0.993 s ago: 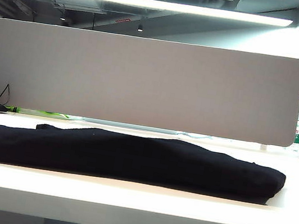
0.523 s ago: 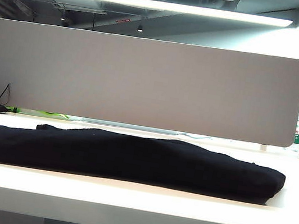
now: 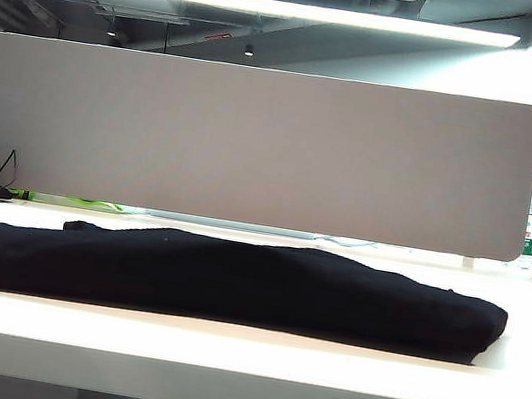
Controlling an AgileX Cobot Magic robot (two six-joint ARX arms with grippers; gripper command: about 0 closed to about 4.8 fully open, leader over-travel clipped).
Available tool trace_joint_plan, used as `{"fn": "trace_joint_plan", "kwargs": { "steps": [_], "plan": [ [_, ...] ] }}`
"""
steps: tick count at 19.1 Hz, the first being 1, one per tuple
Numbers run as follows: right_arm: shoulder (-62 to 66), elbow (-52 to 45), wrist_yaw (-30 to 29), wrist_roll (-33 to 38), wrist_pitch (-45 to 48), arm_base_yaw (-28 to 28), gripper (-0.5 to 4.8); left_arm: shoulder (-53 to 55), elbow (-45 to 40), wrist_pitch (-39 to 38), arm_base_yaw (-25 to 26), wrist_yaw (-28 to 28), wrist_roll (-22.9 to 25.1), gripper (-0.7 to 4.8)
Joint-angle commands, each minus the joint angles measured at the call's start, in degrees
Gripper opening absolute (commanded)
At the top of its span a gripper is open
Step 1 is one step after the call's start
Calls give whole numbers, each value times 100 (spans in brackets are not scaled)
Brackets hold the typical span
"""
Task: Fold the bottom side of the T-shirt horizontally towards the center, about one-third of the way, then fold the sleeve back towards the center, creating a straight line along the edge of the T-shirt, and finally fold the bottom of the T-shirt up towards the top, creating a neat rectangle.
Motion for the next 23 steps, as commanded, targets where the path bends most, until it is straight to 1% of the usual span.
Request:
{"fn": "trace_joint_plan", "kwargs": {
  "steps": [1,5,23],
  "plan": [
    [-11,15,13,-17,151,4,-1,2,2,-382,11,-15,20,-5],
    [-13,15,13,-20,103,4,-1,2,2,-592,11,-17,20,-5],
    [-13,15,13,-20,94,4,-1,2,2,-597,11,-17,20,-5]
  ]
}}
